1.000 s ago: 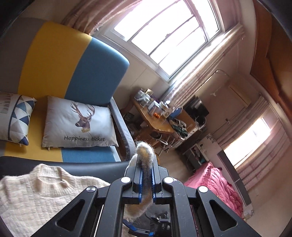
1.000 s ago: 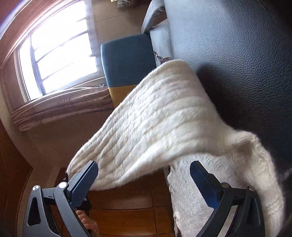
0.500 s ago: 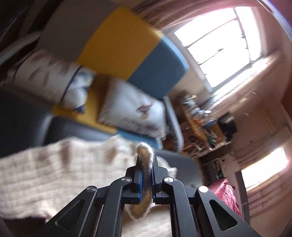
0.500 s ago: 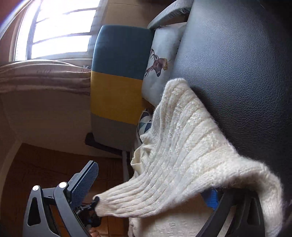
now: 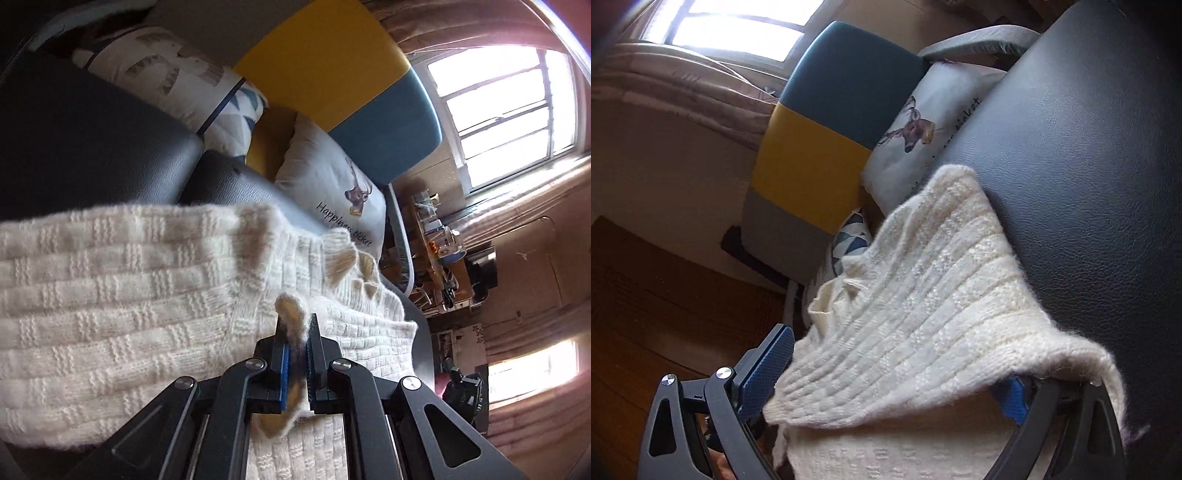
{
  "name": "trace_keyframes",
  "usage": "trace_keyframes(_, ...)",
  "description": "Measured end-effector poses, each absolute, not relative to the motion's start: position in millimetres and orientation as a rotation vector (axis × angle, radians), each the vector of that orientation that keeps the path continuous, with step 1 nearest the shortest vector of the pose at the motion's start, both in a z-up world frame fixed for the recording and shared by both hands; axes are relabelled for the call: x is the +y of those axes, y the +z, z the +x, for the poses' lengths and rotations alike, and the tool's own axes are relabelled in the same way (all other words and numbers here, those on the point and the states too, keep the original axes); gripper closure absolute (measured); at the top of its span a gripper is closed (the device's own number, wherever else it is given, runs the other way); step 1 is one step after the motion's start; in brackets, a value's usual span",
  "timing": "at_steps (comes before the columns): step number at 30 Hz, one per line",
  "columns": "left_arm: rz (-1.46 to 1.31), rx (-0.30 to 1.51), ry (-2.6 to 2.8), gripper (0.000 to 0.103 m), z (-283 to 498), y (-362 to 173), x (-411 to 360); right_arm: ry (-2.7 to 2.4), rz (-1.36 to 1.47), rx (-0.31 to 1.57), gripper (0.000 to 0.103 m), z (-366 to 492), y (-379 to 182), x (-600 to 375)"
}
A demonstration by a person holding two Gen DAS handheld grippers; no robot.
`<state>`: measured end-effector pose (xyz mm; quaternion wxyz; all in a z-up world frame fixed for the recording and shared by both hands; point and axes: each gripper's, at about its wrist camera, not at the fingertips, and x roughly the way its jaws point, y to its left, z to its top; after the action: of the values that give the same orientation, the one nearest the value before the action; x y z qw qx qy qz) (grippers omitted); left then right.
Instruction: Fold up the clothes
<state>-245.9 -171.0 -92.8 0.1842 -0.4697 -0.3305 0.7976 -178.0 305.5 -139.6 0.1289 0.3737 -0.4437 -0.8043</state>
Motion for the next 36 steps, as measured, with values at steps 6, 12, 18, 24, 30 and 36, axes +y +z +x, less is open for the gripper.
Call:
trace_keyframes(6, -1.482, -0.824, 2.320, 0.095, -267, -126, -162, -2.400, 1.144, -1.068, 0.019, -163, -127, 302)
trace_keyframes(12, -1.475, -0.896, 2.375, 0.092, -257, -119, -176, -2.419, 1.195, -0.849, 0.019, -145, -110, 301)
trace_keyframes(18, -1.275, -0.784, 2.550, 0.089, -229, -74, -176, -2.437, 1.225, -0.610, 0.019, -127, -91, 298)
trace_keyframes(24, -1.295, -0.465, 2.520, 0.086, -232, -83, -119, -2.480, 1.191, -0.341, 0.019, -160, -81, 263)
trace_keyframes(30, -1.344, -0.422, 2.527, 0.086, -245, -116, -109, -2.495, 1.340, -0.380, 0.030, -178, -123, 274)
trace_keyframes(36, -1.325, -0.531, 2.482, 0.086, -244, -107, -109, -2.533, 1.279, -0.439, 0.038, -170, -109, 289)
